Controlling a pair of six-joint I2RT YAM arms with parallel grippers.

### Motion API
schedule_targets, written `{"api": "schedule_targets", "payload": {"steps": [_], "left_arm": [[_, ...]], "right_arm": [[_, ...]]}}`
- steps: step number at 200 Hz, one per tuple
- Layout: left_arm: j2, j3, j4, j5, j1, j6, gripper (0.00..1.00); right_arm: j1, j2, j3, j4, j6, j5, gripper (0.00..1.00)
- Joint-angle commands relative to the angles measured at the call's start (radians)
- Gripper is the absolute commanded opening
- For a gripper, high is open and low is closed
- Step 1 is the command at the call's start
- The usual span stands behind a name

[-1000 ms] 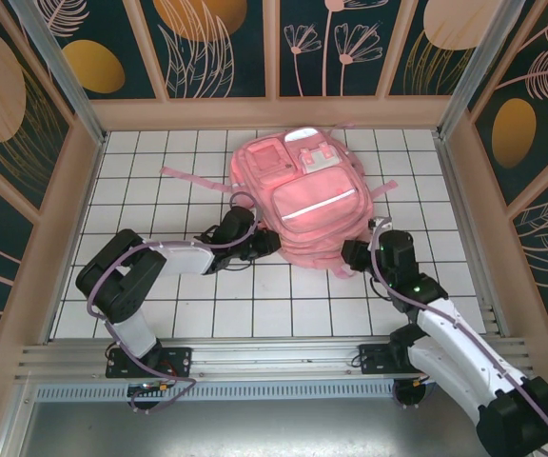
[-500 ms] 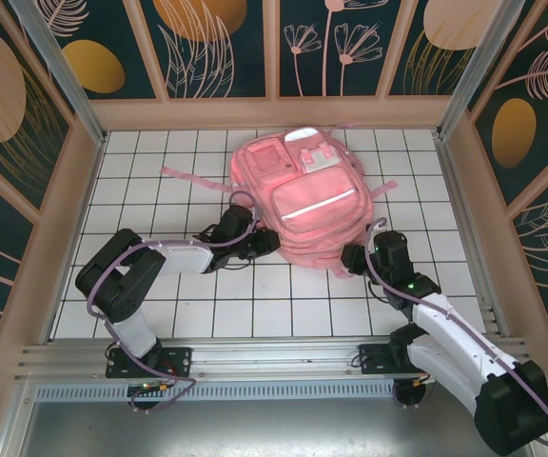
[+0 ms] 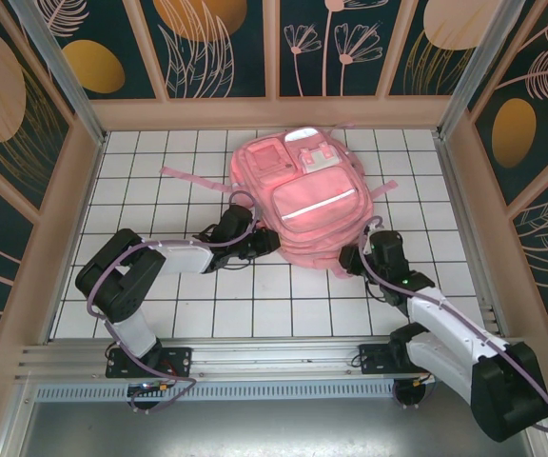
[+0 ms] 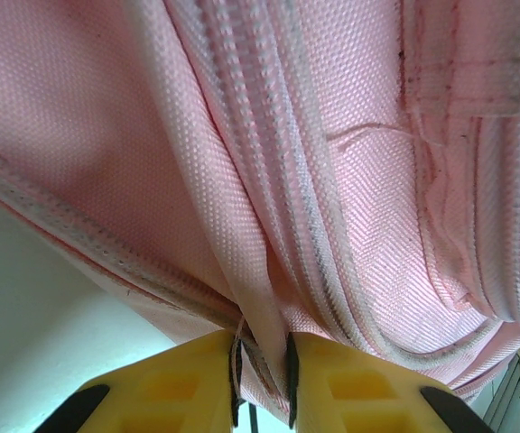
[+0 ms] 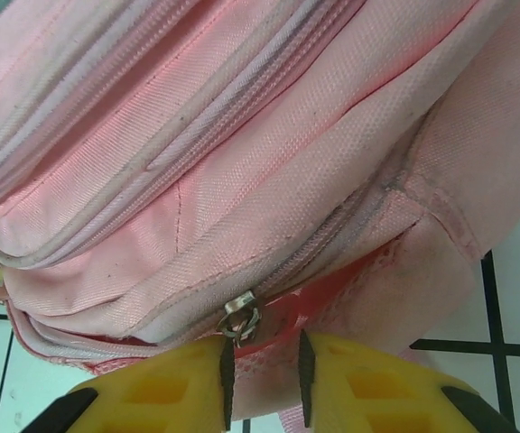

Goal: Pack the student bag

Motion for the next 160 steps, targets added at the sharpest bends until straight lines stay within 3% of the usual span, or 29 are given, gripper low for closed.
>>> {"api": "schedule_targets", "payload": {"steps": [1, 50, 111, 160], "left_arm": [[0.013, 0.016, 0.031, -0.005, 0.018, 0.008, 0.22], [0.019, 0.004, 0.050, 0.003, 0.016, 0.003, 0.22], [0.030, 0.002, 0.074, 0.019, 0.017, -0.009, 0.20], [0.026, 0.008, 0.087, 0.027, 0.017, -0.021, 0.19]], "right_arm": [[-0.008, 0.037, 0.015, 0.056, 0.008, -0.019, 0.30], [-0.016, 0.074, 0.048, 0.055, -0.004, 0.017, 0.18], [-0.017, 0.049, 0.064, 0.030, -0.001, -0.066, 0.00], [0.032, 0.019, 0.064, -0.003, 0.025, -0.088, 0.00]]}}
